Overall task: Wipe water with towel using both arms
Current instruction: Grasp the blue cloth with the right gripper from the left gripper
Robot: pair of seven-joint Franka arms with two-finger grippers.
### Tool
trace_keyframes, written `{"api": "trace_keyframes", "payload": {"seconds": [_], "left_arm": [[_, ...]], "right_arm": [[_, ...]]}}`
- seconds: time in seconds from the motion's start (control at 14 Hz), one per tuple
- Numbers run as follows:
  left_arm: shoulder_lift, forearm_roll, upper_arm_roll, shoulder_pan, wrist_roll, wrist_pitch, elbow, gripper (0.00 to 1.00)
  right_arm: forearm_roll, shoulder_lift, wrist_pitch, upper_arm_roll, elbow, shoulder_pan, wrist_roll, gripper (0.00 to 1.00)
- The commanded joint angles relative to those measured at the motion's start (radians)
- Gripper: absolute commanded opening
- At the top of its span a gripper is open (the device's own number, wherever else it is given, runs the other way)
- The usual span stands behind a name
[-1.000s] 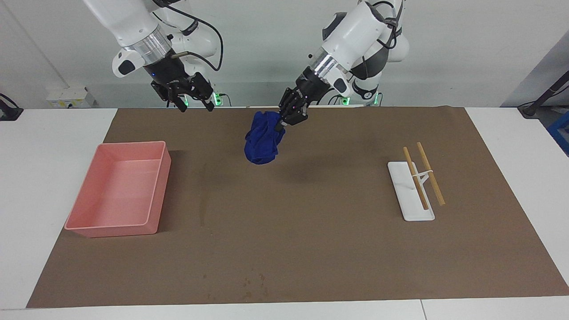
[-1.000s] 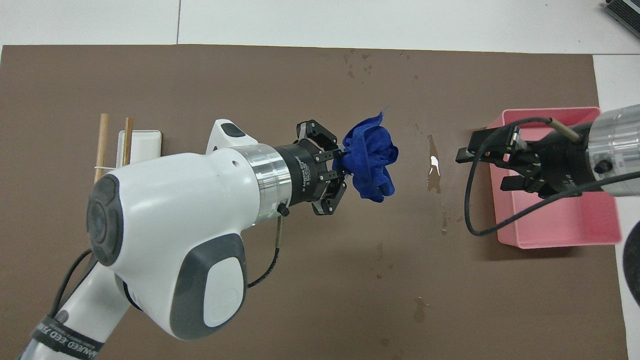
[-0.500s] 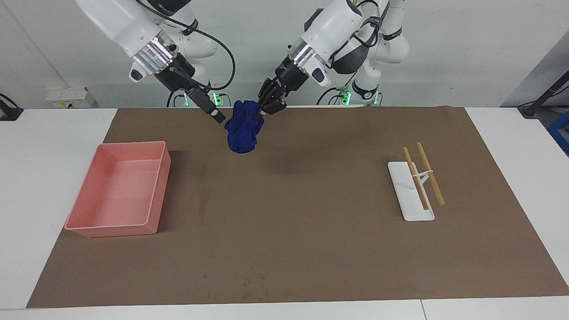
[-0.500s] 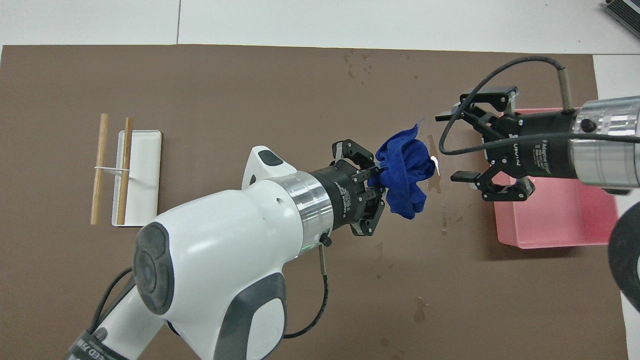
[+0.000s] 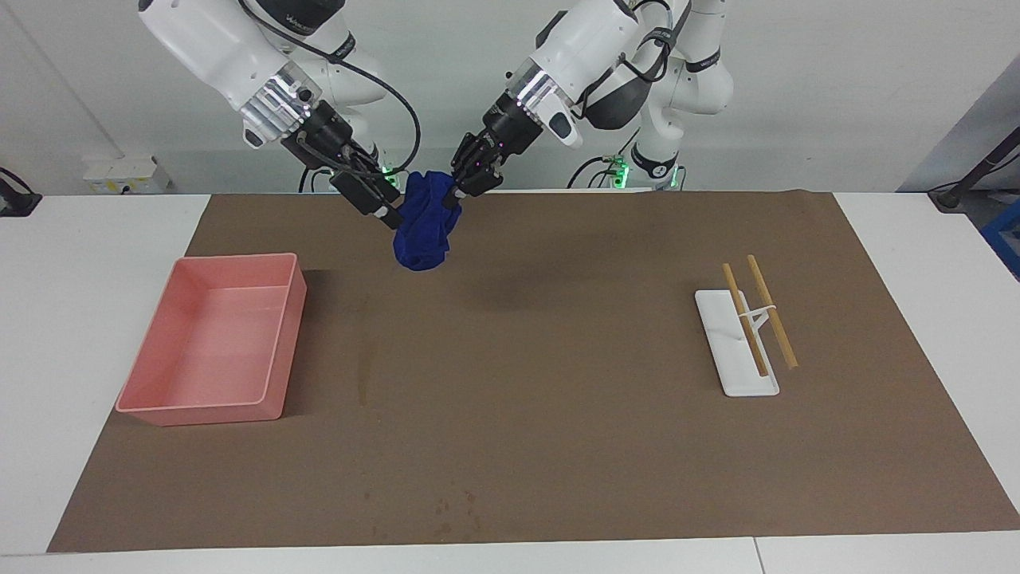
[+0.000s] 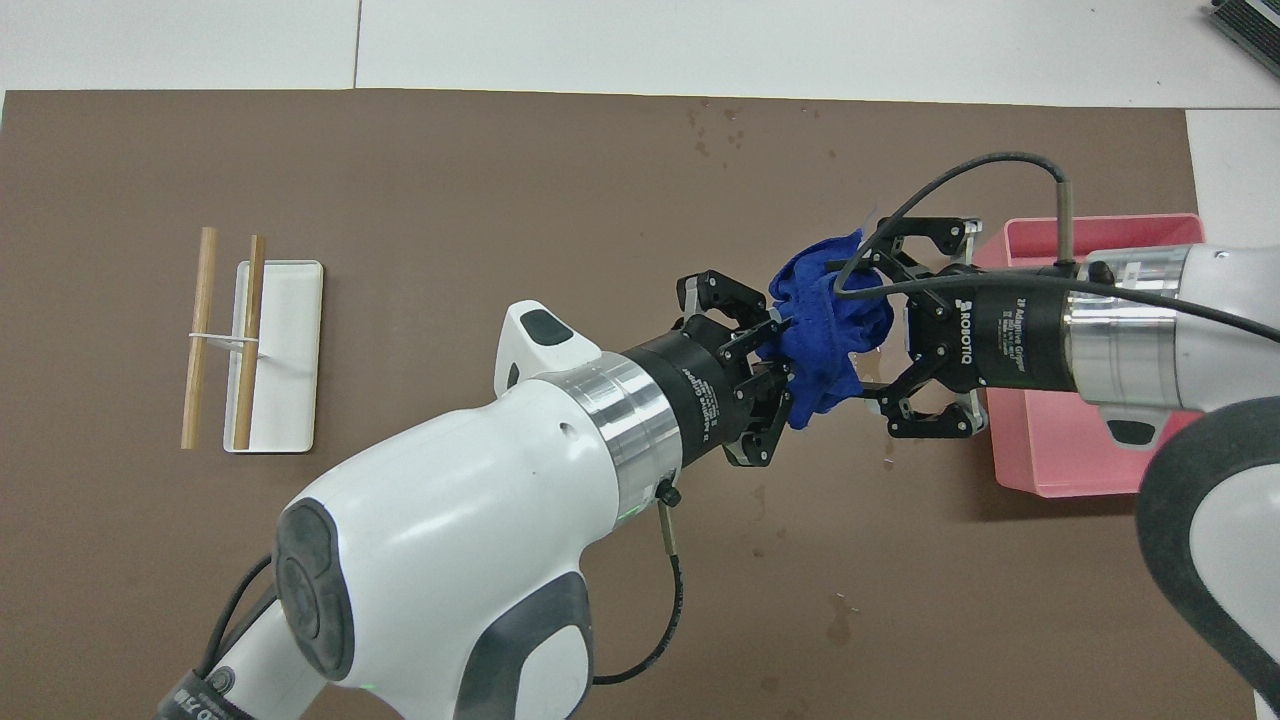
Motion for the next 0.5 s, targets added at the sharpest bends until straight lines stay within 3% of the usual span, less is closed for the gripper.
{"api": "trace_keyframes", "payload": {"seconds": [0.0, 0.14, 0.21, 0.29, 0.36, 0.43], "left_arm": [[-0.010, -0.020, 0.011, -0.027, -0.015, 0.035, -0.009, 0.00], [-0.010, -0.020, 0.011, -0.027, -0.018, 0.035, -0.009, 0.00], [-0.010, -0.020, 0.011, -0.027, -0.018, 0.029, -0.010, 0.00], [-0.015, -0.020, 0.011, -0.032, -0.018, 0.024, -0.015, 0.00], [-0.015, -0.020, 0.011, -0.032, -0.018, 0.024, -0.018, 0.00], [-0.015, -0.020, 0.011, -0.032, -0.018, 0.024, -0.018, 0.00]], "right_arm": [[0.028, -0.057, 0.032, 0.000, -0.069, 0.017, 0.021, 1.00], [0.026, -0.057, 0.037, 0.000, -0.069, 0.017, 0.004, 1.00], [0.026, -0.057, 0.047, 0.000, -0.069, 0.017, -0.020, 0.82], [0.026, -0.057, 0.052, 0.000, -0.069, 0.018, -0.057, 0.41], [0.029, -0.055, 0.050, 0.000, -0.067, 0.017, -0.072, 0.11], [0.030, -0.055, 0.047, 0.000, -0.067, 0.017, -0.085, 0.00]]}}
